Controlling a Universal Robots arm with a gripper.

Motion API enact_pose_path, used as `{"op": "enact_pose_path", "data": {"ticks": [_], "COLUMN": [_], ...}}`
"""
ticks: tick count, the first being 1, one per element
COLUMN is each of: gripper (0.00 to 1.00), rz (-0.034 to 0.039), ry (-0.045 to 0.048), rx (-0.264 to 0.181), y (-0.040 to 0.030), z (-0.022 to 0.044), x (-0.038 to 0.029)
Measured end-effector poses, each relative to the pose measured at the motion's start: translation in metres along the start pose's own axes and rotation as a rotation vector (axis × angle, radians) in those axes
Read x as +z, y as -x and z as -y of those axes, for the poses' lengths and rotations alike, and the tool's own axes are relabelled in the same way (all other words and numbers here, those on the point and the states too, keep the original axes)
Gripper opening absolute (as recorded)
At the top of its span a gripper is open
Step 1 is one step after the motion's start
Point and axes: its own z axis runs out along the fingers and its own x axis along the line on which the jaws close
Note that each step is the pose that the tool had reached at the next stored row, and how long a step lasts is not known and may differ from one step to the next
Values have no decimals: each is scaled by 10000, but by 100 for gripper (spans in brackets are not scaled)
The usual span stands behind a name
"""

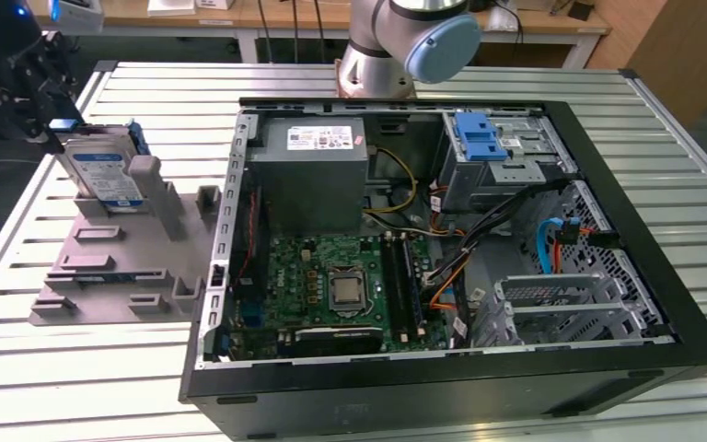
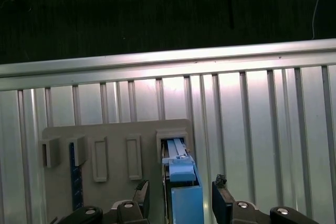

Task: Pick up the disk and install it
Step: 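Pick up the disk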

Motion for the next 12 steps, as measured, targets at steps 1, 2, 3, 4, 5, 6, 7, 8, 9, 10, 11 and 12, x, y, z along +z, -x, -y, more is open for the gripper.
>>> {"op": "enact_pose_path", "data": {"ticks": [1, 2, 3, 4, 5, 6, 7, 8, 9, 10, 11, 12], "gripper": [59, 59, 59, 59, 59, 59, 59, 59, 59, 59, 59, 59], "rz": [0, 0, -1, -2, -3, -3, -3, -4, -4, -3, -3, -3], "ry": [3, 7, 14, 22, 31, 37, 43, 46, 47, 47, 47, 48], "rx": [0, 0, 1, 1, 1, 1, 1, 1, 1, -3, -21, -47], "y": [0, 0, 0, 1, 1, 1, 1, 1, 1, 1, 1, 1], "z": [0, 0, 0, 0, 0, 0, 0, 0, 0, 0, 0, 0], "x": [8, 16, 25, 33, 42, 50, 57, 65, 72, 79, 85, 91]}}
